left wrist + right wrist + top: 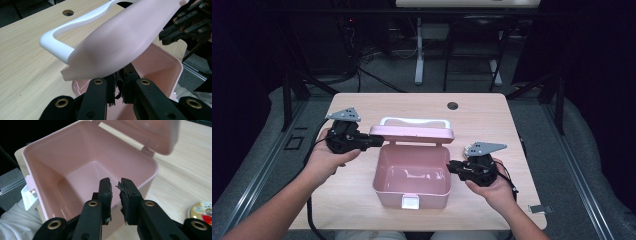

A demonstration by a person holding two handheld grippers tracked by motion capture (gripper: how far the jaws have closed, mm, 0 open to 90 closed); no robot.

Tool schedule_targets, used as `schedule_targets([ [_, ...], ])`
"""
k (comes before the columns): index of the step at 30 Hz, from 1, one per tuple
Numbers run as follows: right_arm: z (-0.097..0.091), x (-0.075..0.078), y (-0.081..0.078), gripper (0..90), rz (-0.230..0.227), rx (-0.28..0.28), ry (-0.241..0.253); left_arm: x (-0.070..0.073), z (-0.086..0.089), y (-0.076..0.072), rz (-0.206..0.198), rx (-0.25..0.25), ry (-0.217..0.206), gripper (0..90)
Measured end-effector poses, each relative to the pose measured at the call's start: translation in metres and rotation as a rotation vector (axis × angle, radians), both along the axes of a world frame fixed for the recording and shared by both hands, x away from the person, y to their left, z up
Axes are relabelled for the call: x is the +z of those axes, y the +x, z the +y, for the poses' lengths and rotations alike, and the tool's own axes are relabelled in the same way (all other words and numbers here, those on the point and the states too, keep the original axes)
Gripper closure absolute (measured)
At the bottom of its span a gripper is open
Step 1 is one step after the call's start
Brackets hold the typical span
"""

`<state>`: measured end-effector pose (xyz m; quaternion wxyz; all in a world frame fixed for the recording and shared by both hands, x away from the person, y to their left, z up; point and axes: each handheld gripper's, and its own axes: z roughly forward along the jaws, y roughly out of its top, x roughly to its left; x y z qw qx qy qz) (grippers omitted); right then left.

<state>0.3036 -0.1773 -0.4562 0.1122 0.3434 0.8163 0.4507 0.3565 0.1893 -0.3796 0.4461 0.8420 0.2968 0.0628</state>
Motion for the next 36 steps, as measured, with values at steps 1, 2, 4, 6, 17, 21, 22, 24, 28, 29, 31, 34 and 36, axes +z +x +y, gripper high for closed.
schedule_targets([
  [1,0.002,-0.001,0.000,79.2,0.001,0.004,-0.003,0.000,0.000,0.000,0.001,0.001,-0.002,84.3],
  [2,0.003,-0.003,-0.001,79.7,0.004,0.008,-0.004,0.001,0.000,0.001,0.003,-0.001,0.003,84.2],
  [4,0.006,-0.005,-0.002,80.6,0.008,0.018,-0.002,0.001,0.000,0.001,-0.002,0.001,-0.001,84.2],
  [6,0.009,-0.008,-0.003,81.9,0.014,0.028,-0.007,0.002,0.000,0.002,0.002,0.000,0.000,84.2],
  [17,0.023,-0.021,-0.008,86.1,0.040,0.056,-0.035,0.003,0.000,0.003,0.004,0.002,0.001,84.0],
  [21,0.025,-0.024,-0.010,86.7,0.047,0.065,-0.033,0.005,0.000,0.004,0.003,0.000,-0.001,83.8],
  [22,0.026,-0.026,-0.011,86.9,0.053,0.071,-0.030,0.005,-0.001,0.004,0.003,0.001,-0.002,83.8],
  [24,0.027,-0.027,-0.011,86.9,0.054,0.073,-0.027,0.005,-0.001,0.004,0.002,0.004,-0.002,83.8],
  [28,0.030,-0.030,-0.012,86.9,0.061,0.082,-0.032,0.005,-0.001,0.004,0.003,0.003,-0.002,83.7],
  [29,0.031,-0.031,-0.012,87.1,0.064,0.082,-0.039,0.005,-0.001,0.004,0.002,0.004,-0.002,83.7],
  [31,0.032,-0.031,-0.012,87.1,0.062,0.086,-0.036,0.005,-0.001,0.004,0.003,0.004,-0.002,83.6],
  [34,0.032,-0.031,-0.013,87.7,0.060,0.087,-0.039,0.005,-0.001,0.004,0.002,0.006,-0.003,83.6],
  [36,0.030,-0.031,-0.012,88.8,0.065,0.088,-0.038,0.005,-0.001,0.004,0.002,0.007,-0.003,83.6],
])
